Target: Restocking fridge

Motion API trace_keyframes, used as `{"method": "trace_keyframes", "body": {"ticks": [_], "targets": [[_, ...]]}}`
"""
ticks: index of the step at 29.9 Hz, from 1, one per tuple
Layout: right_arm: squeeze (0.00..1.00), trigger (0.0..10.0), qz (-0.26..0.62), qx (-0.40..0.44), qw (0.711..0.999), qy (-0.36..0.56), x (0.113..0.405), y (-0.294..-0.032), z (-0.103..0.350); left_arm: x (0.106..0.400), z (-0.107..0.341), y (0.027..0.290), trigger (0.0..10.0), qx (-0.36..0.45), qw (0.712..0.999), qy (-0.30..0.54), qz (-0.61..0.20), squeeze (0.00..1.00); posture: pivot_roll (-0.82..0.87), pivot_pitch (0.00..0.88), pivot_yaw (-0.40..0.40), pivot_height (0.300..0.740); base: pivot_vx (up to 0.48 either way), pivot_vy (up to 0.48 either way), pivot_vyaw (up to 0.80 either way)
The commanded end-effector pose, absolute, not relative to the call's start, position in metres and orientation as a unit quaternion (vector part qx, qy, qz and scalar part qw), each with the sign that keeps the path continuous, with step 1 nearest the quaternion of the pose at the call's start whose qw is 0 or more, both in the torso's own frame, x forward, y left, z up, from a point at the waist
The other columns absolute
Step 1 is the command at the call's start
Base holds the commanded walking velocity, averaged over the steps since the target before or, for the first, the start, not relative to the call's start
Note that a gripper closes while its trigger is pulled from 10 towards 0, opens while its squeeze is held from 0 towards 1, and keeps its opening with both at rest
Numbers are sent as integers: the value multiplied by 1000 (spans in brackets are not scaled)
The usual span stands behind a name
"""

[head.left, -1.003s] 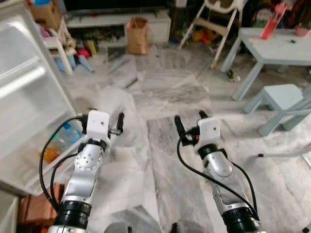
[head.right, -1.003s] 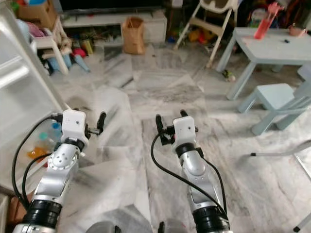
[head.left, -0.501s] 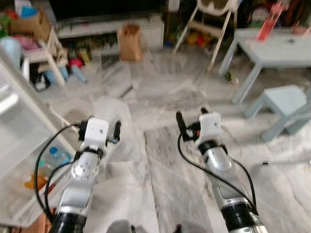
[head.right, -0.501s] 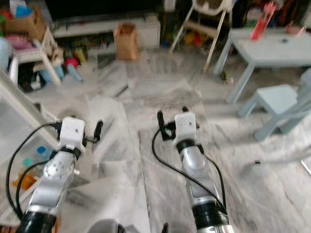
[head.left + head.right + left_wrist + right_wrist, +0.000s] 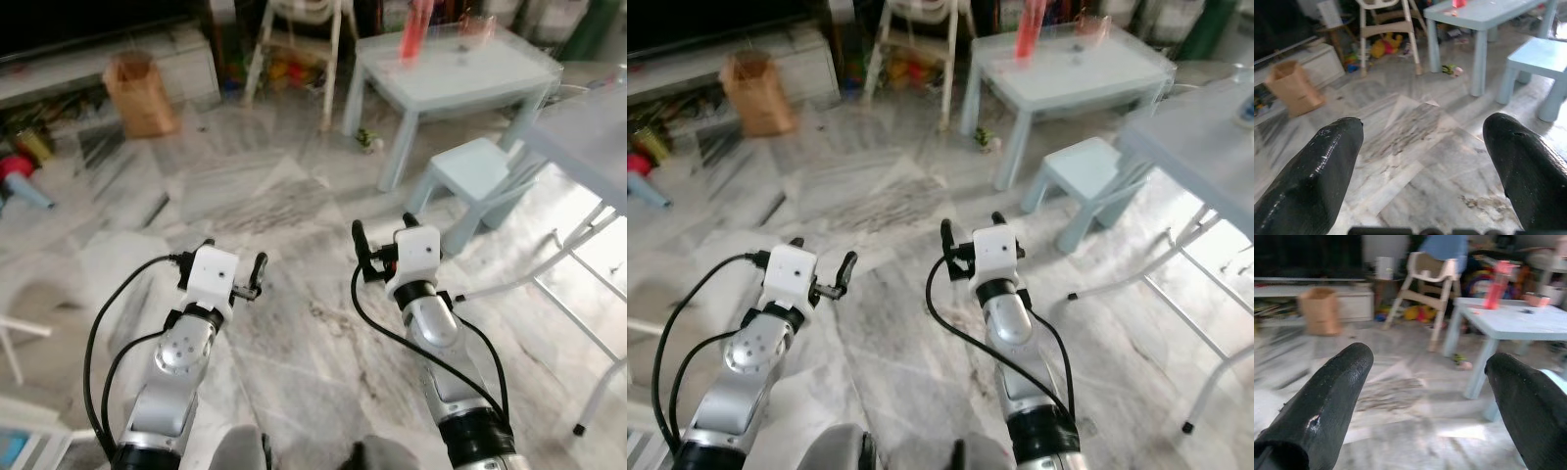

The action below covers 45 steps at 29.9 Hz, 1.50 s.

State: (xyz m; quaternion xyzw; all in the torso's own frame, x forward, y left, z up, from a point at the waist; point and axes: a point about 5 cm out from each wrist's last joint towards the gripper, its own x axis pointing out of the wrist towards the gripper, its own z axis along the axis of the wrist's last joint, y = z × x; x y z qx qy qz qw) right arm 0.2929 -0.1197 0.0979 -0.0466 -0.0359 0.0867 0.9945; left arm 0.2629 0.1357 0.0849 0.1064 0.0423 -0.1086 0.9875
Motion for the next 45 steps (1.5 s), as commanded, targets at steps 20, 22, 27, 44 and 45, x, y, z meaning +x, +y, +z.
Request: {"method": "trace_keyframes", "body": {"ticks": [20, 22, 27, 44, 45], "targets": [[0, 10000, 69, -49, 995, -45, 293, -129, 99, 270, 92, 131, 10000, 88, 991, 17, -103, 0, 89, 72, 19, 740, 403, -185, -788], [0, 10000, 65, -50, 995, -50, 292, -130, 100, 271, 94, 133, 10000, 79, 992, 10, -94, 0, 89, 70, 19, 740, 480, 0, -800], [0, 10000, 48, -48, 995, -72, 292, -141, 113, 266, 97, 151, 10000, 51, 998, -13, -41, 0, 68, 57, 29, 740, 480, 0, -320], [0, 10000, 50, -73, 992, -89, 288, -144, 128, 269, 120, 163, 10000, 9, 997, -72, -9, 0, 57, 29, 15, 740, 334, 0, 0], [0, 10000, 50, -73, 992, -89, 287, -145, 128, 269, 121, 163, 10000, 10, 997, -73, -9, 0, 57, 30, 16, 740, 0, 0, 0]]}}
